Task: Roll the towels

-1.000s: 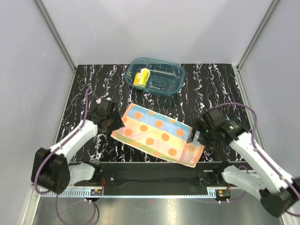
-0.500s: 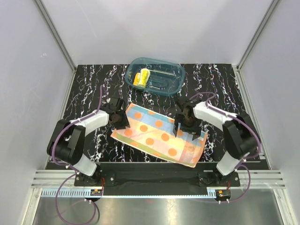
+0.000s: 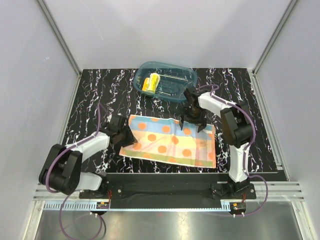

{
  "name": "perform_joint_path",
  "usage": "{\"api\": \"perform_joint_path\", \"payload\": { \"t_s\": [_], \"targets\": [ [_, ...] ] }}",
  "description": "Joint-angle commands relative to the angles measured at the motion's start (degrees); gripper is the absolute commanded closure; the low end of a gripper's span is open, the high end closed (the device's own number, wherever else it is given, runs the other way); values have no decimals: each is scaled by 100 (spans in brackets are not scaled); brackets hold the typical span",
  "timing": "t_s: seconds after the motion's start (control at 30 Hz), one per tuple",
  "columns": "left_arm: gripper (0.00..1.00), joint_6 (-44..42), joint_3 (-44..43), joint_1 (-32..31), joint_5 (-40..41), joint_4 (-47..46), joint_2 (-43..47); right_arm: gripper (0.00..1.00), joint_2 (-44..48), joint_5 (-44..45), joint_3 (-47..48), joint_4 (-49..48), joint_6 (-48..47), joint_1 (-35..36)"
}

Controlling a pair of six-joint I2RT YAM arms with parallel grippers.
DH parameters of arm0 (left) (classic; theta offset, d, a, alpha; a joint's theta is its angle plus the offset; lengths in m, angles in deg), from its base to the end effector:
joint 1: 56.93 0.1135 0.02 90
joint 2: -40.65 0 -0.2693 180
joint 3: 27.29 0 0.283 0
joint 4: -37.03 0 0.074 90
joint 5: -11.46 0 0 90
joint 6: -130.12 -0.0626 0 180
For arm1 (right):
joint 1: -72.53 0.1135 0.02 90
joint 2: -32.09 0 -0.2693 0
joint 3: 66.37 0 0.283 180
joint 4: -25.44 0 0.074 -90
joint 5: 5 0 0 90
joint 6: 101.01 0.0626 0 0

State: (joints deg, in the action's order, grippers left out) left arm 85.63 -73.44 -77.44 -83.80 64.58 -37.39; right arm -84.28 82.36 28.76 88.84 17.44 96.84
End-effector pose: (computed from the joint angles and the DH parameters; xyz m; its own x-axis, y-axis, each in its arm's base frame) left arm 0.2544 -0.1013 0.1100 -0.8452 -0.4423 -0.3000 -0.3002 0.8574 -0.4180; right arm 0.3781 0.1739 0.1163 -0.9955 0.0725 -0.0603 0.0672 0.9941 0.0848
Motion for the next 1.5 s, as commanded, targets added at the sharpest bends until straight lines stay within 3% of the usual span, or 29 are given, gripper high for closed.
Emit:
{"api": "perform_joint_path", "payload": {
  "t_s": [0.0, 0.3, 0.5, 0.8, 1.07, 1.23, 1.47],
  "targets": [
    [65, 71, 385, -5, 279, 569, 192, 0, -324, 0, 569, -45, -445, -41],
    [64, -60, -45, 82, 886, 1236, 429, 0, -254, 456, 1141, 272, -919, -190],
    [62, 159, -204, 83, 1255, 1843, 1150, 0, 659, 993, 1124, 298, -999, -217],
    [57, 361, -169, 83, 1316, 2520, 2205, 0, 2408, 1125, -114, 342, -560, -208],
    [59, 1002, 605, 83, 1185, 2617, 2934, 0, 3850, 818, -1688, 26, 11, -217],
    [58, 1284, 588, 91, 1720, 2863, 2962, 0, 4342, 98, -2110, -106, 144, -217],
    [58, 1574, 604, 100, 2143, 3084, 2451, 0, 4475, 149, -2128, 43, -215, -217]
  ]
}}
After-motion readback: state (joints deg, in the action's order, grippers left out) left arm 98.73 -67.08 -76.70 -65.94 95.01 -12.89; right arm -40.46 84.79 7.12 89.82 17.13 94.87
